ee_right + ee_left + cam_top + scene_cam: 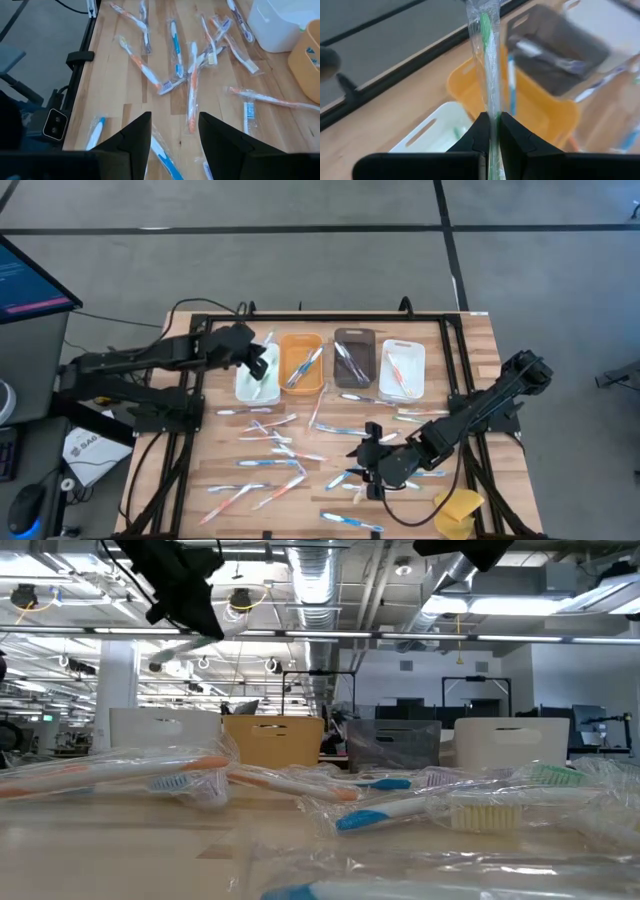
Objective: Pick & Place Toothbrushes
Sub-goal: Put the green toothbrush into the left white bin
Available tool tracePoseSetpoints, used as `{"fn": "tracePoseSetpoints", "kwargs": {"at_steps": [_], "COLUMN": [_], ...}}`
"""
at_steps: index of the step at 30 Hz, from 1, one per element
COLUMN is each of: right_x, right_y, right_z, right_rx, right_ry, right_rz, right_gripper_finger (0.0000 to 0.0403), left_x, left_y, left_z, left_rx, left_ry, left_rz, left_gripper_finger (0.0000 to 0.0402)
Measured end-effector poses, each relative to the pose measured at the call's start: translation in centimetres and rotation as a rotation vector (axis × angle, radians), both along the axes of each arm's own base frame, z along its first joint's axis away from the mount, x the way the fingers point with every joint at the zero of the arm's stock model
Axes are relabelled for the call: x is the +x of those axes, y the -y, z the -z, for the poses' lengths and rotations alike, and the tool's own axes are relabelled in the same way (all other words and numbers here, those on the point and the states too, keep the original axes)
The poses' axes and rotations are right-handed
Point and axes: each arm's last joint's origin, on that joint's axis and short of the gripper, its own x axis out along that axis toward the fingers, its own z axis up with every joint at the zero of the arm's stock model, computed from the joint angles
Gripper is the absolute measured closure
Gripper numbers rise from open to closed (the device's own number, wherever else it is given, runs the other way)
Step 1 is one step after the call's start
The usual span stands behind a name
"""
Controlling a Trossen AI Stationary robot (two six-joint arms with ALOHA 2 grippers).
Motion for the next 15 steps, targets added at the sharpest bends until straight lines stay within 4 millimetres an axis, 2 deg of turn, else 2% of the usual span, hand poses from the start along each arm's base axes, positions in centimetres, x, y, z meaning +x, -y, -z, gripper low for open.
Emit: {"fn": "tracePoseSetpoints", "kwargs": {"at_steps": [11, 15], "right_x": [-0.1, -0.1], "right_y": [0.0, 0.0], "right_z": [0.1, 0.1], "right_rx": [-0.011, -0.011], "right_ry": [-0.012, -0.012], "right_rz": [-0.004, -0.004], "right_gripper_finger": [0.0244, 0.0244], "left_x": [1.4, 1.1], "left_y": [-1.4, -1.6], "left_z": [2.4, 4.1], "left_rx": [-0.065, -0.096], "left_ry": [-0.126, -0.17], "left_rz": [-0.03, -0.055], "left_gripper_finger": [0.0388, 0.0388]}}
